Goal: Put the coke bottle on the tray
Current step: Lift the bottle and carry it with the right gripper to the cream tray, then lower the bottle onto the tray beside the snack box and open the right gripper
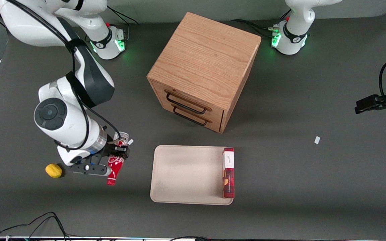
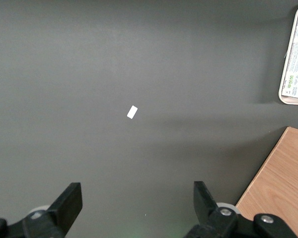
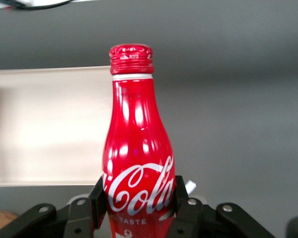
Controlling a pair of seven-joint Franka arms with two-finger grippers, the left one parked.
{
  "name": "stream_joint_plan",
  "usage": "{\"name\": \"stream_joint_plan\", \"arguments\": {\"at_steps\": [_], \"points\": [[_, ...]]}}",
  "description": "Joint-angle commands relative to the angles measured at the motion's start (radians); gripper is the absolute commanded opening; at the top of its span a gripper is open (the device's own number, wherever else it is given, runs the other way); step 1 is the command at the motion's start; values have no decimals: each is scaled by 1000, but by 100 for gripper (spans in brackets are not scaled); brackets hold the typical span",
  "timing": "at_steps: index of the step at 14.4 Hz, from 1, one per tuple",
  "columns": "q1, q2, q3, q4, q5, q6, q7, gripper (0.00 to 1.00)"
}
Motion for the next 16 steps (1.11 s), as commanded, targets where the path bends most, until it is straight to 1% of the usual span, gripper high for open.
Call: {"name": "stream_joint_plan", "arguments": {"at_steps": [1, 3, 7, 10, 15, 16], "points": [[55, 189, 40, 251, -19, -28, -122, 0], [95, 226, 28, 270, -22, 30, -120, 0], [95, 341, 26, 270, -22, 109, -93, 0], [104, 406, 13, 270, -22, 147, -32, 0], [123, 470, 10, 267, -20, 209, 57, 0], [124, 479, 9, 265, -20, 224, 59, 1]]}}
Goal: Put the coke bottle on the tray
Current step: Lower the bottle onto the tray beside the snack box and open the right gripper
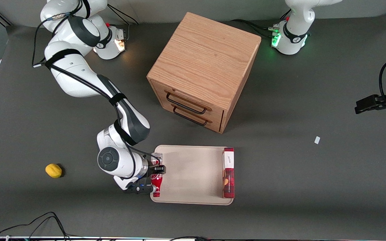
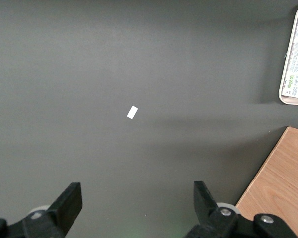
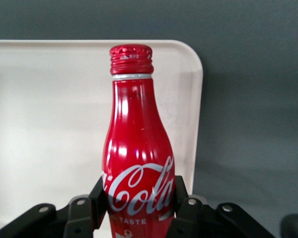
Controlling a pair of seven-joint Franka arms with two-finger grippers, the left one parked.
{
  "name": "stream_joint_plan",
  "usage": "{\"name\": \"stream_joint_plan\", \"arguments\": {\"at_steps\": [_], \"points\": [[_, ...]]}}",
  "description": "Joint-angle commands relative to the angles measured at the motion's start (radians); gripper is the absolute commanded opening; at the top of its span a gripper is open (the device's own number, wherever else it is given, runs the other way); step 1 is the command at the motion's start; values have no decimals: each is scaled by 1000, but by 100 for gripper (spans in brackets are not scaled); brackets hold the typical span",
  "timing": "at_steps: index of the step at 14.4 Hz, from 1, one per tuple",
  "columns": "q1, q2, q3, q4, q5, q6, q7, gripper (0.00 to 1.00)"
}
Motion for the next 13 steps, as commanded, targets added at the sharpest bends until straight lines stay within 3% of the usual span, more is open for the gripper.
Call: {"name": "stream_joint_plan", "arguments": {"at_steps": [1, 7, 8, 9, 10, 13], "points": [[20, 40, 1, 47, -20, 33, 43, 4], [20, 71, 1, 44, -20, 88, 35, 32], [20, 77, -2, 40, -21, 97, 35, 46], [20, 77, -19, 30, -21, 112, 35, 51], [20, 76, -23, 21, -21, 122, 33, 70], [20, 74, -25, 13, -25, 129, 33, 73]]}}
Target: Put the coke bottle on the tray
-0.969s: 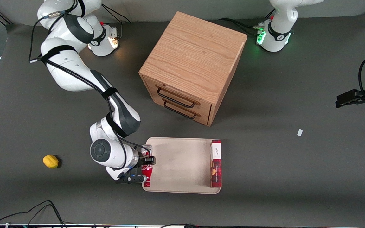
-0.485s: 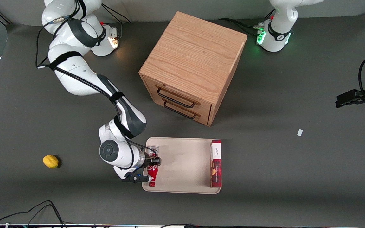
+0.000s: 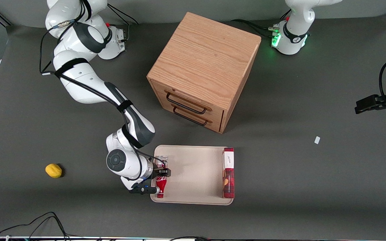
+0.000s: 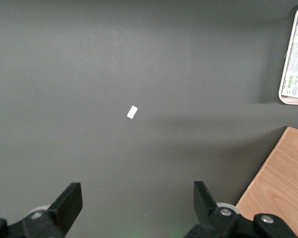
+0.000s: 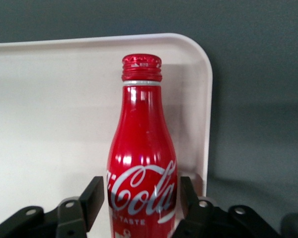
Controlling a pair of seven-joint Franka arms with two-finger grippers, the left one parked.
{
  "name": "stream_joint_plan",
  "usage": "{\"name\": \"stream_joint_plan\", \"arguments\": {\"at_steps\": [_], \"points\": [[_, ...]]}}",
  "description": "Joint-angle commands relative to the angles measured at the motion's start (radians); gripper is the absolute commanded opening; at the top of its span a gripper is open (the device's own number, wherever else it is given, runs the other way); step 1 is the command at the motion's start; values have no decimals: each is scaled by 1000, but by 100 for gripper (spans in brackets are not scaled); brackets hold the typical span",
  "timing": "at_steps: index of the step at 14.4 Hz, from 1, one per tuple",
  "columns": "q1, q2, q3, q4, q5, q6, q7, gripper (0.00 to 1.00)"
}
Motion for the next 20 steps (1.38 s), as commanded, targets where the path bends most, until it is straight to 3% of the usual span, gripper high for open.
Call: {"name": "stream_joint_plan", "arguments": {"at_steps": [1, 3, 5, 11, 14, 20], "points": [[13, 1, -8, 9, -35, 13, 21, 78], [11, -2, -8, 3, -40, 13, 22, 81], [10, -6, -8, 3, -40, 13, 22, 100], [-2, -50, -8, 3, -44, -7, 11, 100], [-16, -111, -6, 1, -86, -93, 4, 100], [-148, -438, -9, -351, -77, -104, -91, 100]]}}
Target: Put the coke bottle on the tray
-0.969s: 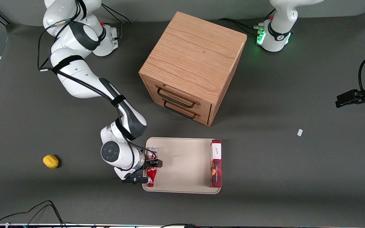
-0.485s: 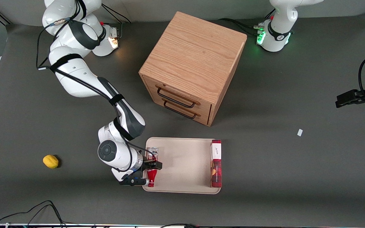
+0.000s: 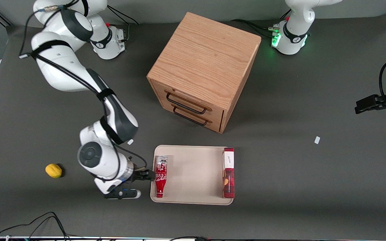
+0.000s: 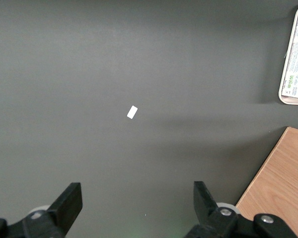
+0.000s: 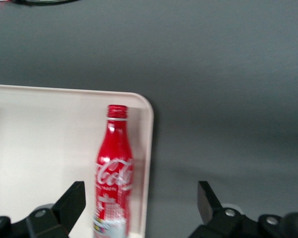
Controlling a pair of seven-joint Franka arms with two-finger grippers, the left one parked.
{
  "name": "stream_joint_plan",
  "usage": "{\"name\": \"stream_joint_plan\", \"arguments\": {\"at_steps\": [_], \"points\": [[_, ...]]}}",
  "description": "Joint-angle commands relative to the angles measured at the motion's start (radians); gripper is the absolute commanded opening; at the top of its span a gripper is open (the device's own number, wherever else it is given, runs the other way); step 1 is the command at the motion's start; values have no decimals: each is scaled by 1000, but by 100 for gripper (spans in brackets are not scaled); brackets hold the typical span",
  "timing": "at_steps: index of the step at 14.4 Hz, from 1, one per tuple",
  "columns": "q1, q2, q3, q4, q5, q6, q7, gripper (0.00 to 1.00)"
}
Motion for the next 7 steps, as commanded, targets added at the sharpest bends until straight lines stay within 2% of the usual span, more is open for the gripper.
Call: {"name": "stream_joint_plan", "arguments": {"at_steps": [1, 2, 3, 5, 6, 7], "points": [[-70, -232, -14, -294, -4, 18, -21, 100], [-86, -287, -29, -354, 17, 21, -22, 100], [-87, -356, -54, -413, 66, 24, -30, 100], [-86, -495, -119, -550, 192, 50, -86, 100], [-81, -569, -147, -620, 229, 54, -113, 100], [-80, -638, -164, -683, 237, 54, -116, 100]]}}
